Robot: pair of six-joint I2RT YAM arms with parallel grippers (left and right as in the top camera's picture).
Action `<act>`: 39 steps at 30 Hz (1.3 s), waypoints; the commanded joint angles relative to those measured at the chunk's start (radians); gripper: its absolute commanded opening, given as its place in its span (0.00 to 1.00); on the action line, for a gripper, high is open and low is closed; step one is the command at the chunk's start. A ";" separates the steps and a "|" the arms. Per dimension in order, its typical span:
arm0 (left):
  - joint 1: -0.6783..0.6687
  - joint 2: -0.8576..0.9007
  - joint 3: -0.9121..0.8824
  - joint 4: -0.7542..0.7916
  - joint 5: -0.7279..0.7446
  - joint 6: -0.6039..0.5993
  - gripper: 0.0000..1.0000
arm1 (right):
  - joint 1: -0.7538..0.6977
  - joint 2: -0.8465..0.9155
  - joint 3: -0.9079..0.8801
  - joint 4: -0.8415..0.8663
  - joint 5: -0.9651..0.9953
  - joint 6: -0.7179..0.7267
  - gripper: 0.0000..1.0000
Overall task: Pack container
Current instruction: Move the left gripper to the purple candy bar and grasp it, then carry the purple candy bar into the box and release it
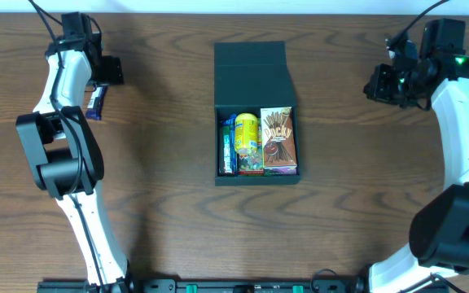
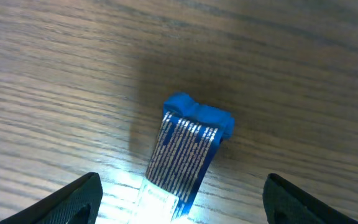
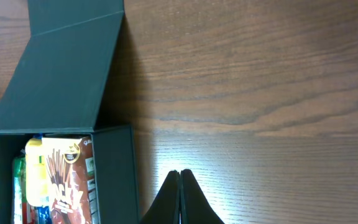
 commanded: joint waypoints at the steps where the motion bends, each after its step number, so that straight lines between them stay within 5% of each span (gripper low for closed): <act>1: 0.003 0.034 0.012 0.007 0.005 0.011 0.82 | -0.008 -0.013 0.015 -0.005 -0.004 -0.016 0.02; 18: 0.003 0.078 0.012 -0.001 0.005 0.011 0.66 | -0.008 -0.013 0.015 -0.024 -0.004 -0.016 0.02; 33: 0.004 0.084 0.012 -0.037 0.003 -0.003 0.27 | -0.008 -0.013 0.015 -0.024 -0.004 -0.016 0.02; 39: 0.000 0.072 0.037 -0.126 0.000 -0.092 0.20 | -0.008 -0.013 0.015 -0.023 -0.003 -0.016 0.02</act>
